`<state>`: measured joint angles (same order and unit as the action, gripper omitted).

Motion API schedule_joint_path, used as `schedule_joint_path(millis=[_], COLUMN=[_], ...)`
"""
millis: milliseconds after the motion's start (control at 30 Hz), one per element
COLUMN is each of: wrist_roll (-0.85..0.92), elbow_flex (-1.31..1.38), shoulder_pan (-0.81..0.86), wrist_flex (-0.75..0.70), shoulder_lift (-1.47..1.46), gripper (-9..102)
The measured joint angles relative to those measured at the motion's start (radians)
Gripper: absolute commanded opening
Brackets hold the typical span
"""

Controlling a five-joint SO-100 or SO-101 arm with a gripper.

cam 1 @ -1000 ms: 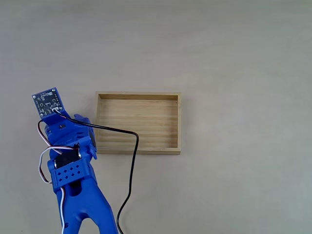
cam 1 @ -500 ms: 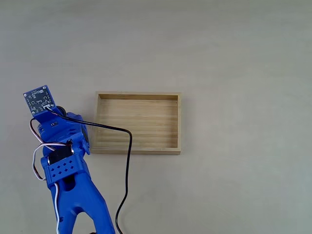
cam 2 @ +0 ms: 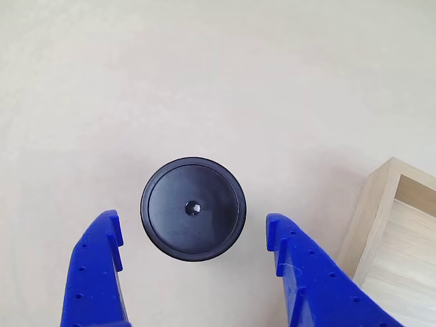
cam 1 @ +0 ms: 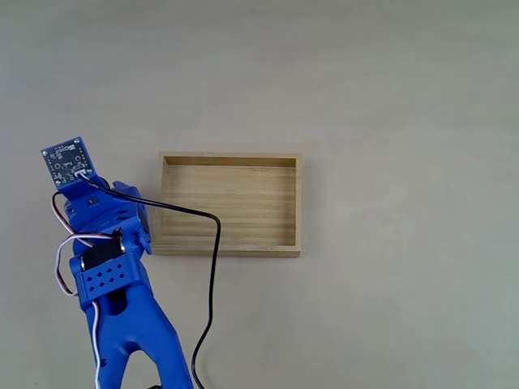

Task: Place the black cylinder in the wooden box then return to rest.

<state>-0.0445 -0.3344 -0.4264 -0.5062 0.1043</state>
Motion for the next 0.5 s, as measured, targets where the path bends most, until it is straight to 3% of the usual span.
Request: schedule_joint_path(millis=[500], wrist_roll=[0.0], elbow_flex=[0.054], shoulder_pan=[-0.002], wrist_flex=[0.0], shoulder_lift=[0.072], gripper=[32])
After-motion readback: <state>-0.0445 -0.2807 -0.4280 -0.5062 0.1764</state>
